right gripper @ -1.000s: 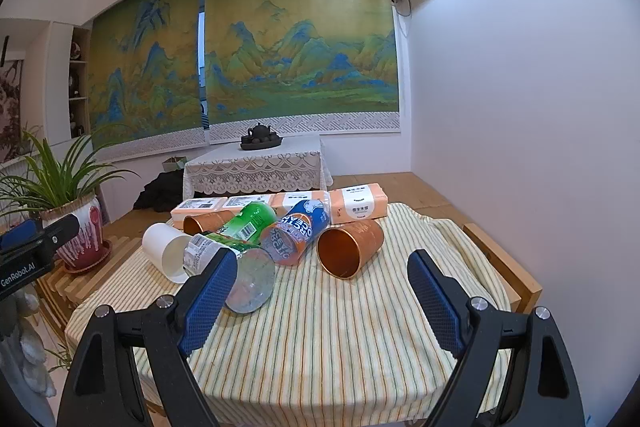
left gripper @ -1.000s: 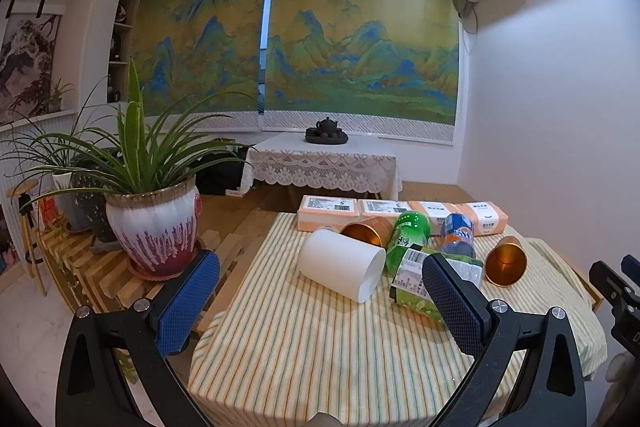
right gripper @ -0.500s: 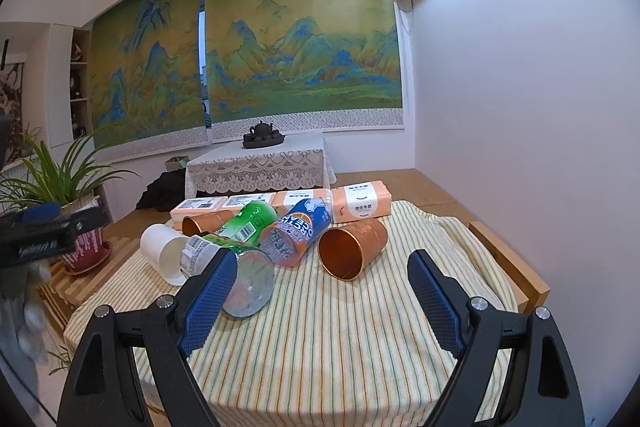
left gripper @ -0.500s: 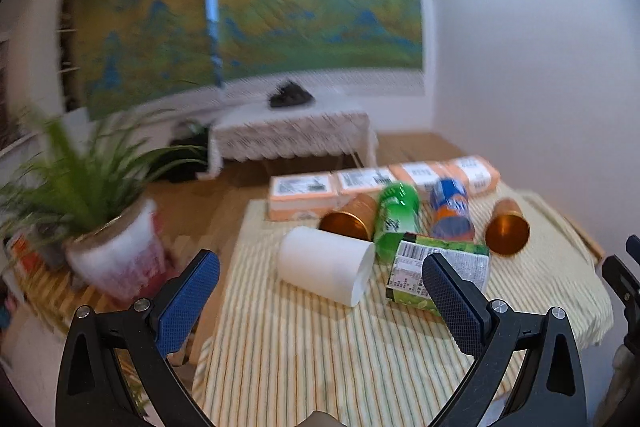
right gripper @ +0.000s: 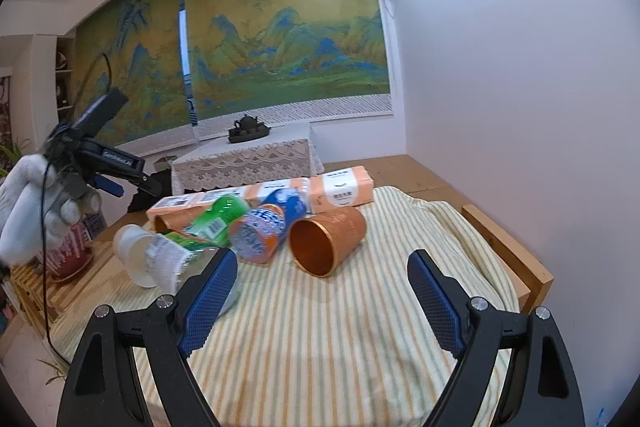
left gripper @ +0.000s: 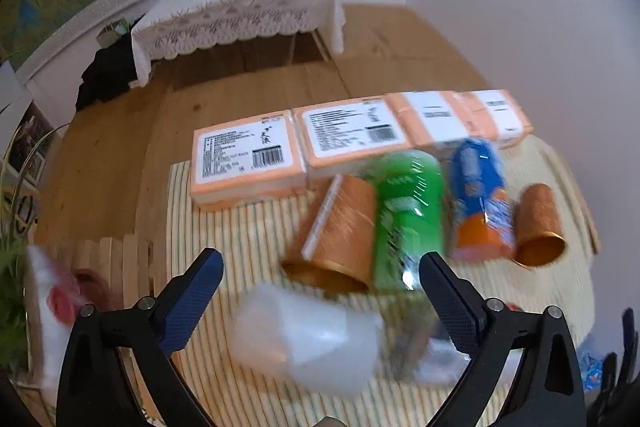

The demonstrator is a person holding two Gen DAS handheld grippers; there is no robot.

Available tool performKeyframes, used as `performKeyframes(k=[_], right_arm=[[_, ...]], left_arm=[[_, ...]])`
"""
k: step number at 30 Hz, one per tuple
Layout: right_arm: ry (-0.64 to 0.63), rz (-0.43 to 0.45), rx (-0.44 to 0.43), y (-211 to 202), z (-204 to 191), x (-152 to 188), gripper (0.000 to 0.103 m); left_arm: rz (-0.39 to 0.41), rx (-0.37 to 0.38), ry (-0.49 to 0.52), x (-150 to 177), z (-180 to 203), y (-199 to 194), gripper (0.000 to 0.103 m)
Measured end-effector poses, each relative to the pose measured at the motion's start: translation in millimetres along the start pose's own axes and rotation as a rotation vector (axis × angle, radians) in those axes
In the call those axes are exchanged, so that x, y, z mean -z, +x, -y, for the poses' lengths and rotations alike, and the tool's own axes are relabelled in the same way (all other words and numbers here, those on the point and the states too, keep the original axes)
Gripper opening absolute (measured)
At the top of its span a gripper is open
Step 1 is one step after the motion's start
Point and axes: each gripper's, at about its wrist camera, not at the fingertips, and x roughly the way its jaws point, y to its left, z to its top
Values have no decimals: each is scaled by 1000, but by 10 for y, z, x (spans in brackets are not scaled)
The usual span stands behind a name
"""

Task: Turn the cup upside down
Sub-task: 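Reach the left gripper down and grasp the brown patterned paper cup, then lift the brown cup with the left gripper, lay it on its side, release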

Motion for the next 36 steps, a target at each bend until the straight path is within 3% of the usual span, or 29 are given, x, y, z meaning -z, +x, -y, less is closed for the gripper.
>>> performKeyframes(k=[5,14,18,19,21,29,36], right_arm=[[31,-14,28,115,191,11,84],[73,-41,36,300,374,50,84],[78,-50,33,341,371,63,84],[78,-51,33,342,367,67,84],[79,-51,36,334,377,71,84],[88,-55,47,318,397,80,84],[84,-51,46,280,391,69,84]], left_arm=[[-140,73,-49,-173,-85,517,92],[-212,107,-51,-149,-73,910,90],[-236,127,-48,-133,-42,1034,84],[-237,132,-49,-121,-50,1042,82],[-237,130,-49,-116,-35,1057,69],[-193,102,-81,-203,-114,952,68],[-116,89,-71,-412,-129,607,68]])
